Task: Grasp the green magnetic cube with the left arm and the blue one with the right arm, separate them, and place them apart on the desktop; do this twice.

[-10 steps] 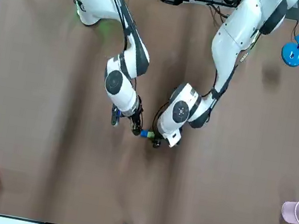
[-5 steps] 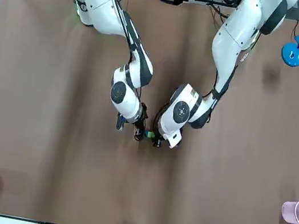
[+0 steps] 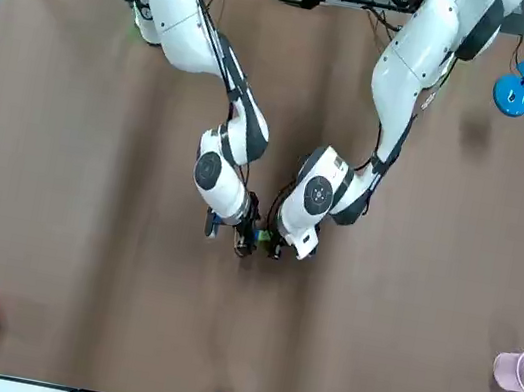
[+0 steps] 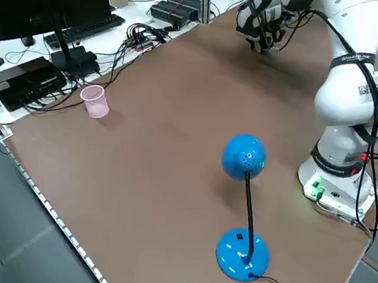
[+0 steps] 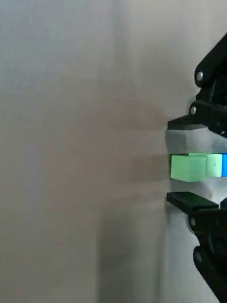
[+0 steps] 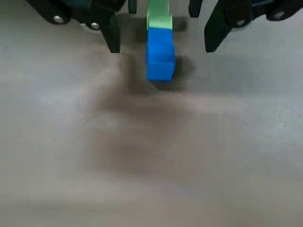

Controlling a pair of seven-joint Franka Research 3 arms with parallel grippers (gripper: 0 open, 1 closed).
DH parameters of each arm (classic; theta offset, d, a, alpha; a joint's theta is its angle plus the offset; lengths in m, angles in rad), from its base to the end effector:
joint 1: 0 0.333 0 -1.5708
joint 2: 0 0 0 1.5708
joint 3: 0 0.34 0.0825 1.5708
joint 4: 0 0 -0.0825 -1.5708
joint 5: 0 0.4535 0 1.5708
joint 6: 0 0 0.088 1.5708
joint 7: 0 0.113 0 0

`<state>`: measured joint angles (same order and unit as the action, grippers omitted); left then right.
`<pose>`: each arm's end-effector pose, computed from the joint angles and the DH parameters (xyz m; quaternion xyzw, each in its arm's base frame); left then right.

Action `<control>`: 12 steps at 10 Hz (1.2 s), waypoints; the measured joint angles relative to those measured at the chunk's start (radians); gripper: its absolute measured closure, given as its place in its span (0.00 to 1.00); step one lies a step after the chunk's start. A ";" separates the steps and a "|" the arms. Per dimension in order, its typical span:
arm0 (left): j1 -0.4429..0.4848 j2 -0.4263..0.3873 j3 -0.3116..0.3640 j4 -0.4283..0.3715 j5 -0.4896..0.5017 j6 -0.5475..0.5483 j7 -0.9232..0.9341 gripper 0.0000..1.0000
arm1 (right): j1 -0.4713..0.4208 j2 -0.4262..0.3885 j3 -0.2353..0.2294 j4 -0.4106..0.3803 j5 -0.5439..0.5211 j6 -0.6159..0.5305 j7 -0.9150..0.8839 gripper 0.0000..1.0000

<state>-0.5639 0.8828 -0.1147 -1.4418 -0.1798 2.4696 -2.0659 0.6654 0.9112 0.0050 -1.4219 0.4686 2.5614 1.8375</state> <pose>0.6377 -0.4935 0.1392 0.7022 0.7006 -0.0869 0.0919 0.6421 0.5014 0.1316 -0.7071 0.6820 0.1084 0.1519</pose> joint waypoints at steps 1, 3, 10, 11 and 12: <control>0.000 0.000 0.000 0.000 0.000 0.000 0.000 0.41 | -0.001 0.001 -0.001 0.002 0.000 0.000 0.002 0.25; 0.000 0.000 0.000 0.000 0.000 0.000 0.000 0.44 | -0.001 0.002 -0.002 0.004 0.001 0.000 0.004 0.48; -0.010 0.002 0.000 0.000 0.000 0.000 0.001 0.48 | -0.001 0.002 -0.003 0.005 0.001 0.000 0.006 0.76; -0.013 0.002 0.000 0.000 0.000 0.000 0.003 0.49 | -0.001 0.002 -0.004 0.005 0.001 0.000 0.006 0.76; -0.017 0.002 0.000 0.000 0.001 0.000 0.003 0.57 | -0.001 0.002 -0.006 0.005 0.001 0.000 0.006 0.76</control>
<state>-0.5813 0.8851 -0.1147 -1.4418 -0.1791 2.4696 -2.0631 0.6641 0.9132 -0.0008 -1.4170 0.4692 2.5616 1.8435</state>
